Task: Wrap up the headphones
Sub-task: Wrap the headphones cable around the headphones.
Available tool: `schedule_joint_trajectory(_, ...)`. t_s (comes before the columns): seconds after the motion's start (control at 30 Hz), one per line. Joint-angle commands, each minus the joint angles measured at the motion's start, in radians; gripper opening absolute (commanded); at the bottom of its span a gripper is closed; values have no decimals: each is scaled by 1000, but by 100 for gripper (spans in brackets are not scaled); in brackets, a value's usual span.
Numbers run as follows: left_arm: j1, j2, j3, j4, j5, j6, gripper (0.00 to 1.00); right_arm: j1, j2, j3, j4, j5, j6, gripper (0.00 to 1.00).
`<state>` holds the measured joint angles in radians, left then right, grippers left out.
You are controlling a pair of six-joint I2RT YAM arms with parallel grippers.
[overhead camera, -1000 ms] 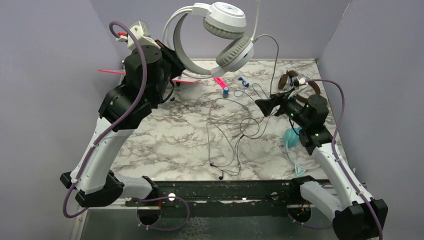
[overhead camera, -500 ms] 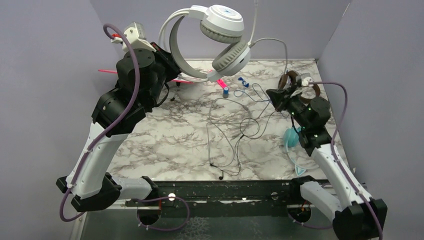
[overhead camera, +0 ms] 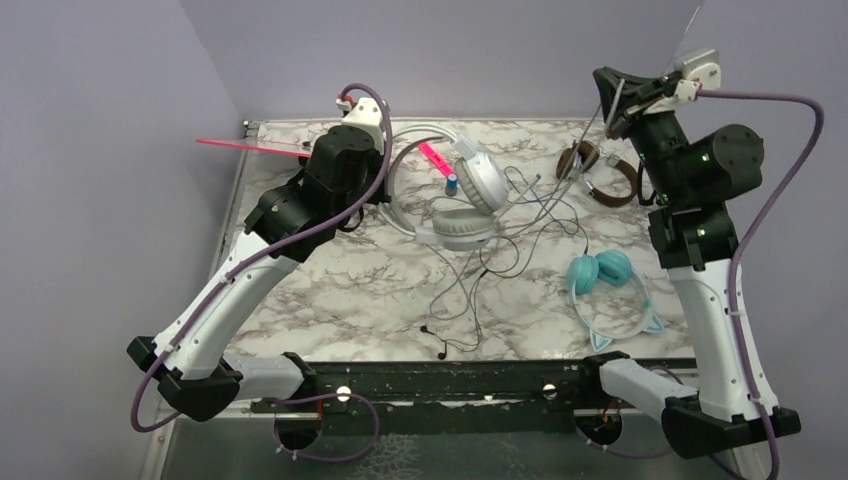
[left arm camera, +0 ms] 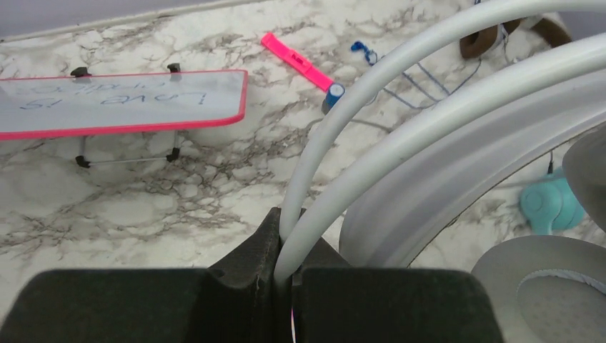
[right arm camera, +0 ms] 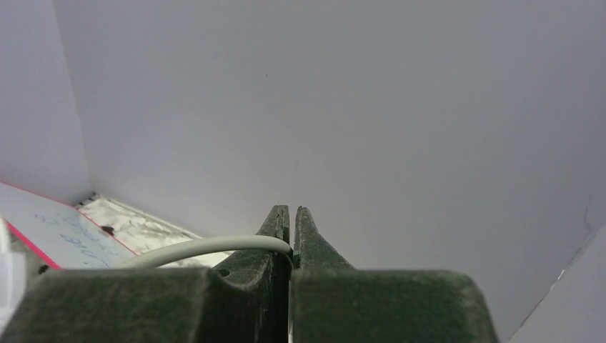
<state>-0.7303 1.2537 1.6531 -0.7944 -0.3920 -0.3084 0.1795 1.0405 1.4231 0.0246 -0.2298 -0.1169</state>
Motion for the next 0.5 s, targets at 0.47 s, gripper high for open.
schedule_joint_trajectory(0.47, 5, -168, -92, 282, 554, -55, 0, -6, 389, 139, -147, -341, 45, 1)
